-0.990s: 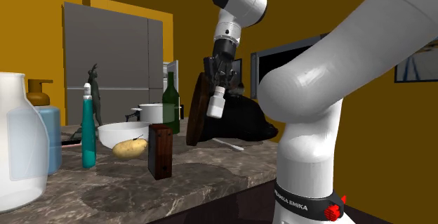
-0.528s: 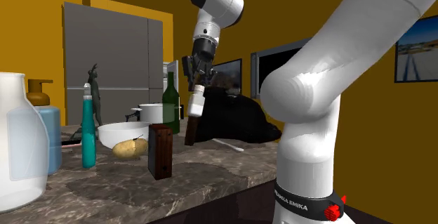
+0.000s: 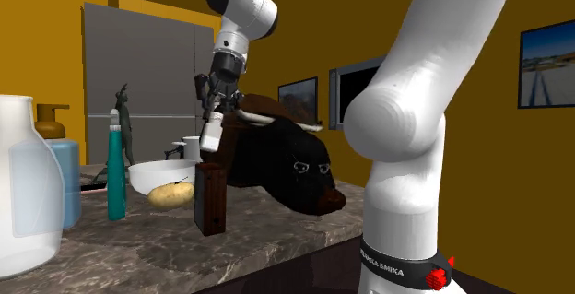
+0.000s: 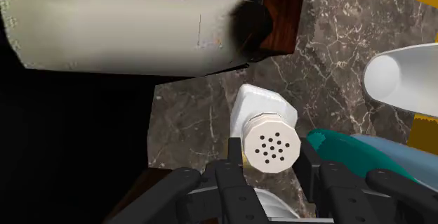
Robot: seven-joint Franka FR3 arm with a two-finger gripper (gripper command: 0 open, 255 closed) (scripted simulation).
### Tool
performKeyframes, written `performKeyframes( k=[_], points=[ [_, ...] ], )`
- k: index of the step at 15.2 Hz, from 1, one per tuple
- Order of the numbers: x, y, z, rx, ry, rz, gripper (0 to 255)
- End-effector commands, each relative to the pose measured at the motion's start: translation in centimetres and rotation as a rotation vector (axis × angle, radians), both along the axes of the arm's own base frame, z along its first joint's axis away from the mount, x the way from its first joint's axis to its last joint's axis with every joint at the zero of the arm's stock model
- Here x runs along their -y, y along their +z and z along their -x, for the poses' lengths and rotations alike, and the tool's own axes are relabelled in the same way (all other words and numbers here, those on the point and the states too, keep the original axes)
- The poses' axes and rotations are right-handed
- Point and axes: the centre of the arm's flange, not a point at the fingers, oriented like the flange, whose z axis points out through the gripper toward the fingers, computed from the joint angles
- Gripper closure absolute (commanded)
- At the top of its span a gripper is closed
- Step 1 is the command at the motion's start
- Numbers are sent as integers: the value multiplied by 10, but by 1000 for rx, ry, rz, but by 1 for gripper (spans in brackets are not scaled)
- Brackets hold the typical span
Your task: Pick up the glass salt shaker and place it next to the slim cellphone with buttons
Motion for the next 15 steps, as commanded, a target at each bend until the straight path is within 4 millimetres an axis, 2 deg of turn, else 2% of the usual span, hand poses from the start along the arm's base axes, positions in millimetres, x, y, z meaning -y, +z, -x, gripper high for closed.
performKeyframes(
  k=[1, 15],
  points=[
    [-13, 0, -27, 16, -9, 2, 255],
    [-131, 1, -168, 16, -9, 2, 255]
  ],
)
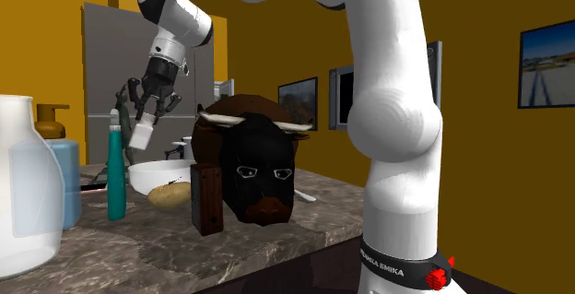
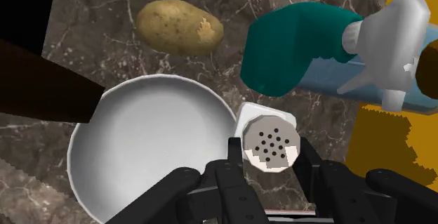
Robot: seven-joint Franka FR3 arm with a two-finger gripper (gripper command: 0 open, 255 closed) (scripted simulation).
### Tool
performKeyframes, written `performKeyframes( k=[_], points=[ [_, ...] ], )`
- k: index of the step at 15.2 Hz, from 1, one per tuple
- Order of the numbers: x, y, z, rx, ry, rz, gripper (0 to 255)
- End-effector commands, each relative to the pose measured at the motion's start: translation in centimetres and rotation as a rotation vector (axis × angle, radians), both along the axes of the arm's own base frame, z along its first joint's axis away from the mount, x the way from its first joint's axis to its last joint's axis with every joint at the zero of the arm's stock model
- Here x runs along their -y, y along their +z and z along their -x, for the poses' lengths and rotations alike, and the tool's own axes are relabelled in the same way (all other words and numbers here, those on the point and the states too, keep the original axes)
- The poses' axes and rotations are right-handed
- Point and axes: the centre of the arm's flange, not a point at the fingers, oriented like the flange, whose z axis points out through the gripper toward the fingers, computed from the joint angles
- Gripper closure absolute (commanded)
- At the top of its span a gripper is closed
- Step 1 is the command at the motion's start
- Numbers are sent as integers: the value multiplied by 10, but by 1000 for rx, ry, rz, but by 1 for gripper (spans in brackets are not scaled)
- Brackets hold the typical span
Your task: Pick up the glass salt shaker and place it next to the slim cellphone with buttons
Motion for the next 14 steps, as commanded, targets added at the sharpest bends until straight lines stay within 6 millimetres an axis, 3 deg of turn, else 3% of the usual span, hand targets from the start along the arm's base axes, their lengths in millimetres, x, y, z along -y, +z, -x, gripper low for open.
performKeyframes(
  k=[1, 7, 14],
  points=[
    [-19, 2, -21, 0, -1, -1, 255],
    [-75, 2, -87, 0, -1, -1, 255],
    [-75, -35, -87, 0, -1, -1, 255]
  ],
)
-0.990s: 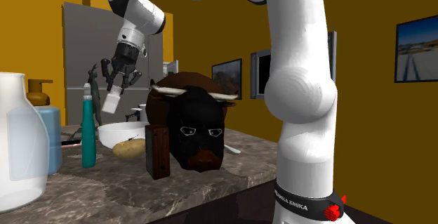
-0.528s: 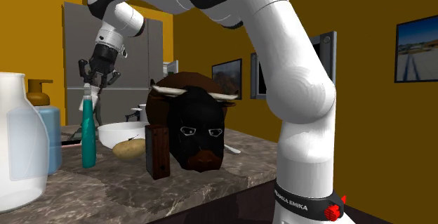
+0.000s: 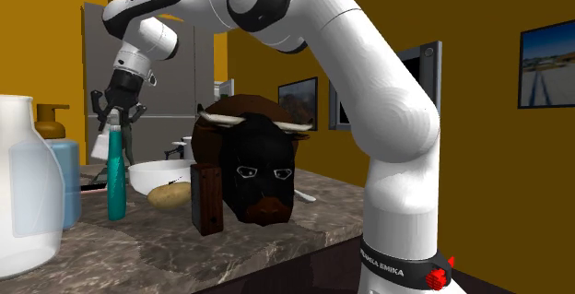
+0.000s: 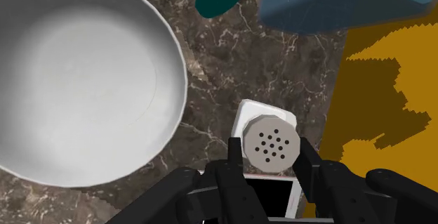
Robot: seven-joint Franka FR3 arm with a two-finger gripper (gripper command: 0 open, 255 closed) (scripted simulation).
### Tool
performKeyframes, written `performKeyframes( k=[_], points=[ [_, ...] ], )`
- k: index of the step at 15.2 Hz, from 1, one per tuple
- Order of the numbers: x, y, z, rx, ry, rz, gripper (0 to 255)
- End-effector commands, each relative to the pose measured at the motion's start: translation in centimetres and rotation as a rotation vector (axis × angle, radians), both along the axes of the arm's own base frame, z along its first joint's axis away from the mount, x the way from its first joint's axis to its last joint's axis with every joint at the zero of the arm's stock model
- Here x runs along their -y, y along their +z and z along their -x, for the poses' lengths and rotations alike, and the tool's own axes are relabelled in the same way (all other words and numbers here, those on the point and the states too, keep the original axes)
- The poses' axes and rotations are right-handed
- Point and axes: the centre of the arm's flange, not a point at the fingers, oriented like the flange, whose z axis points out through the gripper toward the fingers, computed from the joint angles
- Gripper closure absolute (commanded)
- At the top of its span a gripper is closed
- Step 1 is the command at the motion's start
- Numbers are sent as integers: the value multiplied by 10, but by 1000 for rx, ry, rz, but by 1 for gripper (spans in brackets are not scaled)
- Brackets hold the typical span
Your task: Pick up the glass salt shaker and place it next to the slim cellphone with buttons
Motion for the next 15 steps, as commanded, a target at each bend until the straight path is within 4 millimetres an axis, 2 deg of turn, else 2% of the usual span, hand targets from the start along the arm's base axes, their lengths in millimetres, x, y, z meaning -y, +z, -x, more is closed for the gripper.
performKeyframes(
  k=[1, 15],
  points=[
    [1, -11, 0, 0, 0, 0, 255],
    [1, -85, 0, 0, 0, 0, 255]
  ],
)
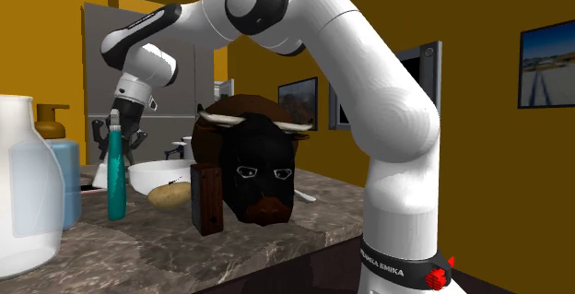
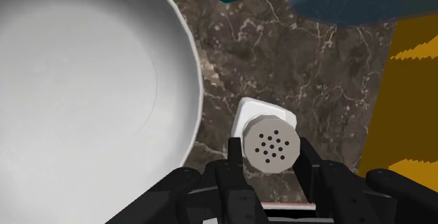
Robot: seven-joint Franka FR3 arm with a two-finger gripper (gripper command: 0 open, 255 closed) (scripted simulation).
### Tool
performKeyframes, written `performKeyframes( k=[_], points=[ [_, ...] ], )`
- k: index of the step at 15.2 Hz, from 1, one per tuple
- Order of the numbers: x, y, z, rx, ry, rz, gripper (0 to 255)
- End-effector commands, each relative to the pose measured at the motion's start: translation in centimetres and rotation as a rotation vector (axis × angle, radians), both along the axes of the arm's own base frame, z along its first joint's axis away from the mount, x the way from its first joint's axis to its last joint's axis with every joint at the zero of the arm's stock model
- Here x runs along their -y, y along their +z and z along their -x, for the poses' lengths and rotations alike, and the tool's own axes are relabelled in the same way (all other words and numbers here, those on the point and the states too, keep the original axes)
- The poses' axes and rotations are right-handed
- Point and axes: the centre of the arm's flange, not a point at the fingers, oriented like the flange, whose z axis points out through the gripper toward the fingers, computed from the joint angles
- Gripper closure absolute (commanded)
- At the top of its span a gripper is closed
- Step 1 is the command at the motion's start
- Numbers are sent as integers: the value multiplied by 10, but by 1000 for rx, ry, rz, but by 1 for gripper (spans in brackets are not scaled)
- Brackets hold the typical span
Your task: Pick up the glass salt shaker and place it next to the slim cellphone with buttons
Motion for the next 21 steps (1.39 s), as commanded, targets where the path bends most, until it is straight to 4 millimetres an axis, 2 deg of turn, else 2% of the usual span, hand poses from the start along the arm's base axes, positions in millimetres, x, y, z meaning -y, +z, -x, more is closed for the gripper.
performKeyframes(
  k=[1, 8, 16, 17, 21],
  points=[
    [0, -11, 1, 1, 0, 0, 255],
    [0, -49, 1, 1, 0, 0, 255],
    [0, -49, 1, 1, 0, 0, 255],
    [1, -49, 2, 1, 0, 0, 0],
    [0, -51, 4, 1, 1, 0, 0]
  ],
)
